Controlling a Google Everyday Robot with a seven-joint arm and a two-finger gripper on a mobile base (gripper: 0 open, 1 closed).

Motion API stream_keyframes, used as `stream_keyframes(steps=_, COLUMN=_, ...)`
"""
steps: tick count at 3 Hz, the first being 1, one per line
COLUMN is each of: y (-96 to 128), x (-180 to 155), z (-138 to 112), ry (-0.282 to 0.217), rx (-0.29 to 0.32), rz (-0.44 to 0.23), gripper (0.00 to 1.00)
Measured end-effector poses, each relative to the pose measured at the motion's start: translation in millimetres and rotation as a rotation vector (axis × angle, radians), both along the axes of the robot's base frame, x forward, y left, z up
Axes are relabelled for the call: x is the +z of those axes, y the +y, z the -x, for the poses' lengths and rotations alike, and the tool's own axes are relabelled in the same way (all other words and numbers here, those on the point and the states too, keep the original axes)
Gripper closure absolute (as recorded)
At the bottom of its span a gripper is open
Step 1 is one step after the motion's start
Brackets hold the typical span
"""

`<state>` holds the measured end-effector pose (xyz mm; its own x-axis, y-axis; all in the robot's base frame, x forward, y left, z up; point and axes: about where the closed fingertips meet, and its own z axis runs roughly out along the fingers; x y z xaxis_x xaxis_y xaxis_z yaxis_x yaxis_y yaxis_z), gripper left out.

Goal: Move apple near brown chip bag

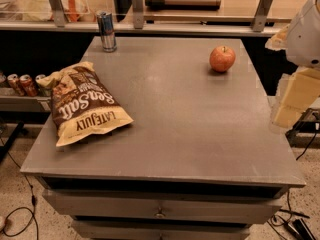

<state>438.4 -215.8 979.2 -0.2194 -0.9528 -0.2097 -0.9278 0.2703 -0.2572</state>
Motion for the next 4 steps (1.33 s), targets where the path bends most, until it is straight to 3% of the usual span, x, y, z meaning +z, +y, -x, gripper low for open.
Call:
stream_keyframes(steps=2, y=-0.1, x=-0.5, z=-12.9, ry=-0.011, rx=-0.027, rz=-0.011, gripper=0.00)
stream_keyframes(steps=3, y=-3.6, x=-3.3, z=-40.0, ry=-0.026, rx=-0.110, rz=-0.047, gripper=0.00)
stream_keyframes(steps=4, y=-13.3, x=-15.5, z=-73.0, ry=-0.048, rx=-0.276, rz=-0.109, gripper=0.00)
